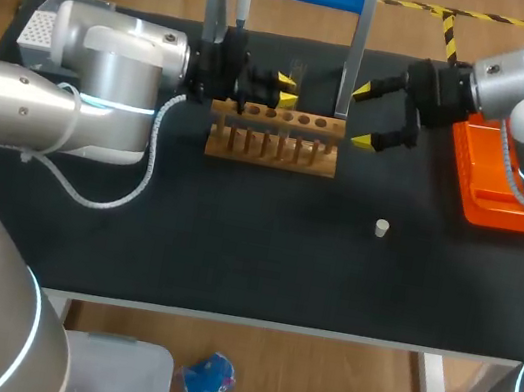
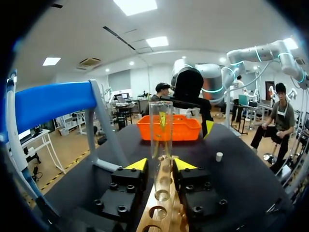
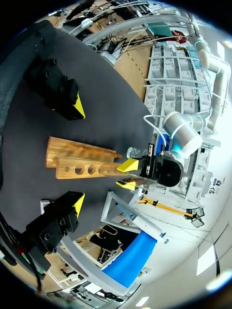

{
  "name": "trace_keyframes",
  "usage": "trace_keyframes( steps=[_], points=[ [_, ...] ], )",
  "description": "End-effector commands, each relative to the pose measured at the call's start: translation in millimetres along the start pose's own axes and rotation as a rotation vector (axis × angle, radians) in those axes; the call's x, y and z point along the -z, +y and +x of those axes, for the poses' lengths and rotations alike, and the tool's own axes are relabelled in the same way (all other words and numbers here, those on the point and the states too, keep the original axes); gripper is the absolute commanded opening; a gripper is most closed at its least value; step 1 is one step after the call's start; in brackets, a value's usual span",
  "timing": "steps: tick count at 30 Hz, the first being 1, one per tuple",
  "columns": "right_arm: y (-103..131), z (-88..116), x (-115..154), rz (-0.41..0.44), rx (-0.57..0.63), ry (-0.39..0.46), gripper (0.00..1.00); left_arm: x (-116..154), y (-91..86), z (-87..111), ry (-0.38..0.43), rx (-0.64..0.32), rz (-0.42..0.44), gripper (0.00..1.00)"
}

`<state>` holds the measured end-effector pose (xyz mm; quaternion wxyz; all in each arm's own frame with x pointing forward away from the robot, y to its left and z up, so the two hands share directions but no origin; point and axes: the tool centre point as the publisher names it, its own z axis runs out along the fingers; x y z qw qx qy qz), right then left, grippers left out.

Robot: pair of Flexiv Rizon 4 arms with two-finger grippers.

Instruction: Invert the test tube, pick up the pipette, mount the tip to pipette, aspirate from beaker and dispense into the tube, eject the tip, return the pipette, and cap with the stopper.

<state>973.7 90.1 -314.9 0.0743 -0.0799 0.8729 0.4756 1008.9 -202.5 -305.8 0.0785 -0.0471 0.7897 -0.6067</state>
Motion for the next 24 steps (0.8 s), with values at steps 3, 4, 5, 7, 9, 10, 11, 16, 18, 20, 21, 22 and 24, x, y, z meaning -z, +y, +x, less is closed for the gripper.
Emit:
trace_keyframes(
  steps=[3, 4, 5, 7, 9, 10, 11, 16, 18, 20, 21, 22, 24],
  points=[
    [0, 0, 0, 0.001, 0.0, 0.001, 1.0, 16, -6.7, 4.5, -0.029, -0.006, -0.021, 1.0],
    [0, 0, 0, 0.001, 0.0, 0.001, 1.0, 20, -8.1, 4.7, -0.037, -0.008, -0.026, 1.0],
    [0, 0, 0, 0.001, 0.0, 0.001, 1.0, 24, -9.3, 4.8, -0.043, -0.007, -0.031, 1.0],
    [0, 0, 0, 0.001, 0.0, 0.001, 1.0, 34, -12.1, 5.5, -0.055, -0.01, -0.052, 1.0],
    [0, 0, 0, 0.001, 0.0, 0.001, 1.0, 43, -14.8, 6.2, -0.066, -0.004, -0.064, 1.0],
    [0, 0, 0, 0.001, 0.0, 0.001, 1.0, 48, -16.4, 6.4, -0.075, -0.006, -0.071, 1.0],
    [0, 0, 0, 0.001, 0.0, 0.001, 1.0, 52, -17.4, 6.8, -0.079, -0.003, -0.077, 1.0],
    [0, 0, 0, 0.001, 0.0, 0.001, 1.0, 82, -25.4, 10.8, -0.127, 0.015, -0.102, 1.0],
    [0, 0, 0, 0.001, 0.0, 0.001, 1.0, 94, -28.4, 13.9, -0.147, 0.045, -0.109, 1.0],
    [0, 0, 0, 0.001, 0.0, 0.001, 1.0, 108, -30.5, 16.2, -0.179, 0.066, -0.133, 1.0],
    [0, 0, 0, 0.001, 0.0, 0.001, 1.0, 115, -31.9, 17.4, -0.2, 0.076, -0.143, 1.0],
    [0, 0, 0, 0.001, 0.0, 0.001, 1.0, 122, -33.3, 18.7, -0.218, 0.082, -0.151, 1.0],
    [0, 0, 0, 0.001, 0.0, 0.001, 1.0, 138, -36.0, 21.0, -0.255, 0.097, -0.161, 1.0]
  ],
)
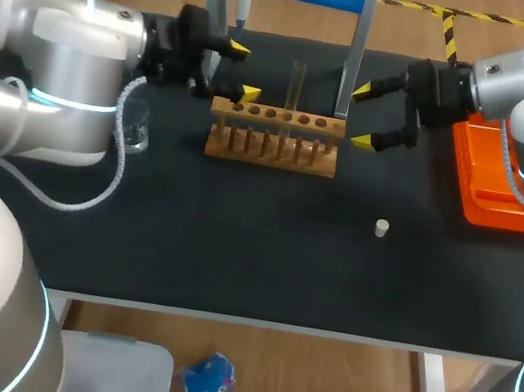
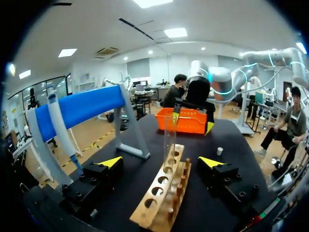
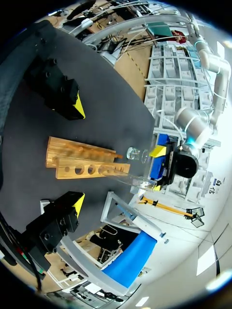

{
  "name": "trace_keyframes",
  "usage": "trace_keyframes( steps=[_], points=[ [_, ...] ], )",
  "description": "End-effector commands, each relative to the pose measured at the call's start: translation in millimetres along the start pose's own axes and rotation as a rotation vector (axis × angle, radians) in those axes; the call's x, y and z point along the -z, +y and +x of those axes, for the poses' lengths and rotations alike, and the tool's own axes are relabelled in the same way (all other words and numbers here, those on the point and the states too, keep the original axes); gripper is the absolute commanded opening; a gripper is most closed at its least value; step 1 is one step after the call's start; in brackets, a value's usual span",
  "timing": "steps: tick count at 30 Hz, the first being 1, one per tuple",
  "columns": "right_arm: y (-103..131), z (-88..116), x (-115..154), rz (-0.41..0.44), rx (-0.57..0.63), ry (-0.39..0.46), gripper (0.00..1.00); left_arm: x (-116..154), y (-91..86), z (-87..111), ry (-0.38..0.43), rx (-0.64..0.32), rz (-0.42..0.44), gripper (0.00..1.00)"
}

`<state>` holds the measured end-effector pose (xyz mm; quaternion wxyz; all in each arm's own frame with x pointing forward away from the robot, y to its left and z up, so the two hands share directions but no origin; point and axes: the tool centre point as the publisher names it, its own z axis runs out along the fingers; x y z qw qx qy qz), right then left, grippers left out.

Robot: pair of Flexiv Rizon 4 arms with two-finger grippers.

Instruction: Invert the test tube, pick up the pipette, mount the tip to pipette, aspirate from beaker and dispense into the tube, eject the tip, return the pipette, and cap with the stopper.

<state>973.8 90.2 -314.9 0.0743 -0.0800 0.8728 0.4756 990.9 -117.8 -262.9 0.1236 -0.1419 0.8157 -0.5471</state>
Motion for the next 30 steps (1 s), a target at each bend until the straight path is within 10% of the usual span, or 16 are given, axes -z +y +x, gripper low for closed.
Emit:
trace_keyframes(
  steps=[1, 20, 30],
  points=[
    [0, 0, 0, 0.001, 0.0, 0.001, 1.0, 54, -9.5, 13.9, -0.077, 0.028, -0.032, 1.0],
    [0, 0, 0, 0.001, 0.0, 0.001, 1.0, 65, -13.0, 16.7, -0.104, 0.036, -0.047, 1.0],
    [28, 50, 31, -0.136, -0.049, -0.051, 1.0, 132, -4.6, -17.1, -0.188, 0.136, 0.031, 1.0]
  ],
)
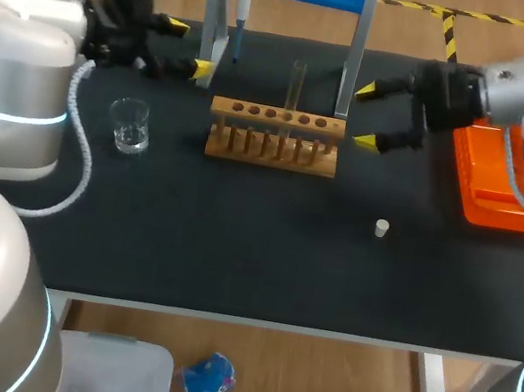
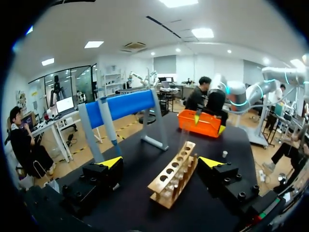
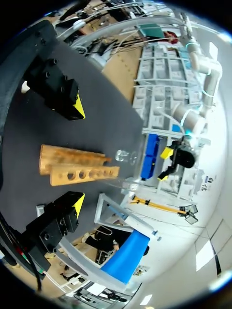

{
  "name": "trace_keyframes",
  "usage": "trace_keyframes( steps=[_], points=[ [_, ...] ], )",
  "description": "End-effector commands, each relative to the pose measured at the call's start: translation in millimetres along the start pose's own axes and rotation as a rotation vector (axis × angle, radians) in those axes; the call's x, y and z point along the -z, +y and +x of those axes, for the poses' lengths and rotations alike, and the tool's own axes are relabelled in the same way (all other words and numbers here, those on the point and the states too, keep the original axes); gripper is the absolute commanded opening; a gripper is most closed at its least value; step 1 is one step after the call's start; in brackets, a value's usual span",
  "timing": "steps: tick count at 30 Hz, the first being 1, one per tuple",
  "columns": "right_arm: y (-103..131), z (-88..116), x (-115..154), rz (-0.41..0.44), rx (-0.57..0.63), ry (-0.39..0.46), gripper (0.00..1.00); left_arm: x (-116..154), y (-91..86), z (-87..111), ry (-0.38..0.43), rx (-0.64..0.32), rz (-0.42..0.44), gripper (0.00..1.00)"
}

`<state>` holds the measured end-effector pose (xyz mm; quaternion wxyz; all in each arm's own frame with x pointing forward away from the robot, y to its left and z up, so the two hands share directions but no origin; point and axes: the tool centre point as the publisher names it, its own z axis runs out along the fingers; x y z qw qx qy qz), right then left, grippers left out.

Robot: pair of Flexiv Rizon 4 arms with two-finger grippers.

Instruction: Invert the test tube, pick up the pipette, mount the tip to pipette, aspirate from beaker and dispense into the tube, eject the tip, return the pipette, and cap with the stopper.

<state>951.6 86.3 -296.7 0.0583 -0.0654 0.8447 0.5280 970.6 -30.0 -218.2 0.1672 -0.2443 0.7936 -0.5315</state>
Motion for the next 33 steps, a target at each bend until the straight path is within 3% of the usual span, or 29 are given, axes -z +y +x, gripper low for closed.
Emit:
trace_keyframes(
  steps=[1, 5, 12, 22, 24, 33],
  points=[
    [15, 38, 18, -0.034, -0.013, -0.061, 1.0, 36, 4.0, -13.0, -0.01, 0.023, 0.045, 1.0],
    [26, 62, 25, -0.084, -0.033, -0.072, 1.0, 55, 11.2, -32.3, -0.062, 0.058, 0.053, 1.0],
    [39, 103, 27, -0.248, -0.083, -0.02, 1.0, 78, 25.9, -63.8, -0.132, 0.115, 0.067, 1.0],
    [50, 129, 23, -0.432, -0.08, 0.066, 1.0, 87, 48.4, -103.1, -0.211, 0.21, 0.062, 1.0],
    [54, 131, 24, -0.4, -0.061, 0.088, 1.0, 88, 50.6, -106.6, -0.225, 0.226, 0.06, 1.0],
    [54, 131, 24, -0.4, -0.061, 0.088, 1.0, 88, 50.6, -106.6, -0.225, 0.226, 0.06, 1.0]
  ],
)
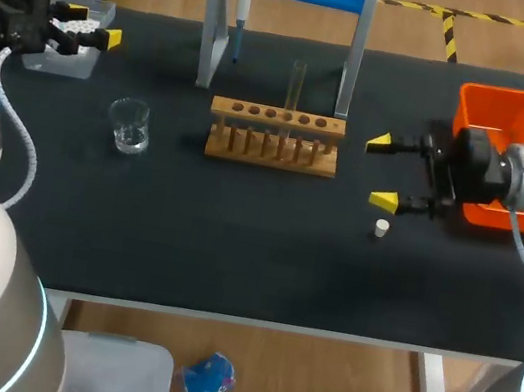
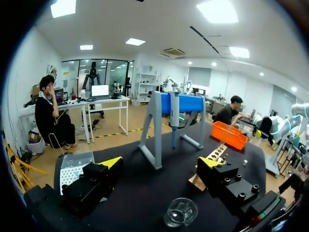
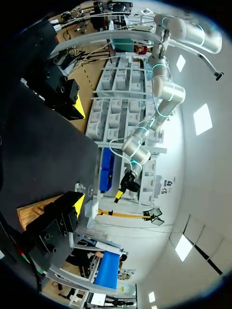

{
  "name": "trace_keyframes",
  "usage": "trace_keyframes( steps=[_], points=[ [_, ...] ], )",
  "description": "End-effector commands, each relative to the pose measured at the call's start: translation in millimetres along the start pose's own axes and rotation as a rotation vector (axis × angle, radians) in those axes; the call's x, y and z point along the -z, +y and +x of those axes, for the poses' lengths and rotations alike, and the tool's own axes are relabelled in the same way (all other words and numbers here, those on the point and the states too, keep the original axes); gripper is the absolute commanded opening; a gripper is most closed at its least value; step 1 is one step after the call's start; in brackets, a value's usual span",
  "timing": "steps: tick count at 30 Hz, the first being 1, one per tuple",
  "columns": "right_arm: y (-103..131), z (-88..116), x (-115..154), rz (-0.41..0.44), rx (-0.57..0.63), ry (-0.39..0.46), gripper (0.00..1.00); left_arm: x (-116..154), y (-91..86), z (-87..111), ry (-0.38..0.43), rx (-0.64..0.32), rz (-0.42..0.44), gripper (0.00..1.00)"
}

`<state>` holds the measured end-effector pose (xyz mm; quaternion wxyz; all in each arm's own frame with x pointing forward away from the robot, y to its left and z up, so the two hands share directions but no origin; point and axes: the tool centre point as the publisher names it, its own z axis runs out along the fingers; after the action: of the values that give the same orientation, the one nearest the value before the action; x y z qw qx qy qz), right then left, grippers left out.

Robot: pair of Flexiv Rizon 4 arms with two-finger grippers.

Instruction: Invert the test tube, pick up the pipette, mount the tip to pipette, aspirate from beaker and dispense into the tube, eject the tip, return the pipette, and cap with the stopper.

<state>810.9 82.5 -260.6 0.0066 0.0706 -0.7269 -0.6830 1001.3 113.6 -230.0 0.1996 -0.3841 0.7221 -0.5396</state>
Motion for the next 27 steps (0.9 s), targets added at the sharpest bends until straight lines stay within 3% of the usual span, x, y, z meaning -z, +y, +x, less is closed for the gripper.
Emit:
trace_keyframes(
  steps=[1, 7, 16, 27],
  points=[
    [-1, -1, 1, -0.002, 0.0, 0.006, 1.0, -1, 0.8, -0.1, -0.003, 0.0, 0.003, 1.0],
    [-1, -1, 1, -0.002, 0.0, 0.006, 1.0, 2, 0.5, -4.4, -0.023, 0.02, 0.03, 1.0],
    [-1, -1, 1, -0.002, 0.0, 0.006, 1.0, 11, 16.2, -47.9, -0.108, 0.037, 0.014, 1.0],
    [-1, -1, 1, -0.002, 0.0, 0.006, 1.0, 9, 39.8, -96.2, -0.165, 0.051, -0.181, 1.0]
  ],
)
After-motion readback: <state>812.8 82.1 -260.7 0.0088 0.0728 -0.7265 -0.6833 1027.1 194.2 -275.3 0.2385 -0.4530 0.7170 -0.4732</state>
